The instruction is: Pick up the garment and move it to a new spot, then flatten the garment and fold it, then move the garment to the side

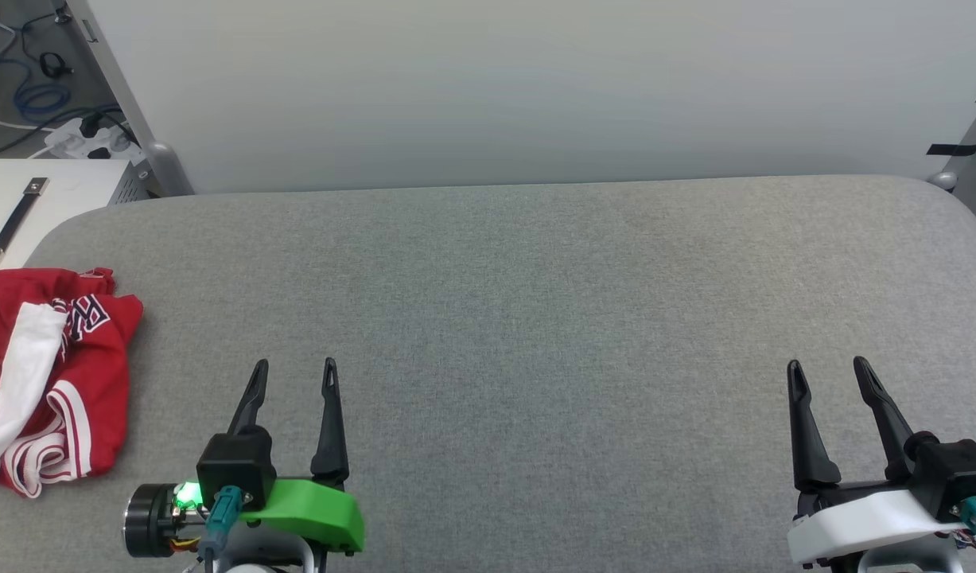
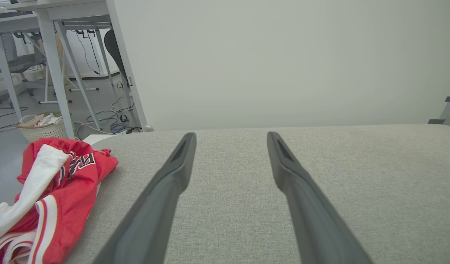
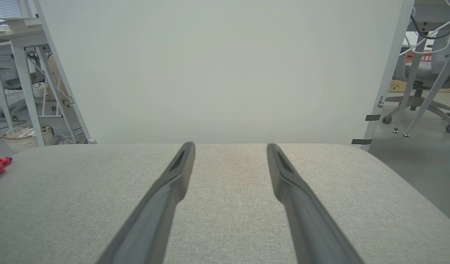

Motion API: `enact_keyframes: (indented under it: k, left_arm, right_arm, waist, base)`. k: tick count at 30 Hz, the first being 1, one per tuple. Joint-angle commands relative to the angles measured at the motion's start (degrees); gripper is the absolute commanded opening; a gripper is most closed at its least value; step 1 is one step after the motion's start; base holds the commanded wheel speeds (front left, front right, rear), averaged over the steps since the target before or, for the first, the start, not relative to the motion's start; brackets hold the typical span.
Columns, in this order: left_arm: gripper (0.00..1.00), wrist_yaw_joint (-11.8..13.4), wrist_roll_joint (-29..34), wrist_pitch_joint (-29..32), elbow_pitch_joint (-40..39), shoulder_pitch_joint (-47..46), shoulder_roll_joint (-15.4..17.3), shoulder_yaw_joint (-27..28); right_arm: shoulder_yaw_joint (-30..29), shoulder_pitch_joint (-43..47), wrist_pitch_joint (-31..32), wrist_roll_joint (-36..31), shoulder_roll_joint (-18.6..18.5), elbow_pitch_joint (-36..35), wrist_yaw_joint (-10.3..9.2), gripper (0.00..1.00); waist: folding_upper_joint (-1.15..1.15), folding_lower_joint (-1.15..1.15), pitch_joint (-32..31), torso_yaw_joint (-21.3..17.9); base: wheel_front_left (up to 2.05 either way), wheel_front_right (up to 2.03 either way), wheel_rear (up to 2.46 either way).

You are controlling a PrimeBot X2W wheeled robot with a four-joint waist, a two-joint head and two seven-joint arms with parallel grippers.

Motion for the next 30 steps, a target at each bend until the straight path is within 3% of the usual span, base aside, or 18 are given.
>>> enact_keyframes:
  k: [1, 30]
  left_arm:
    - [1.00, 0.38, -0.53, -0.66, 0.22, 0.61, -0.18, -0.18]
    - [1.00, 1.47, -0.98, -4.13, 2.33, 1.67, -0.25, -1.04]
  right_arm:
    - [0.07, 0.54, -0.58, 0.55, 0.07, -0.32, -0.03, 1.00]
    - [-0.69, 2.86, -4.01, 2.26, 0.10, -0.75, -0.04, 1.00]
  waist:
    - [0.00, 0.00, -0.04, 0.05]
    - [0.00, 0.00, -0.42, 0.85]
  base:
    - [0.00, 0.00, 0.00]
    - [0.00, 0.00, 0.00]
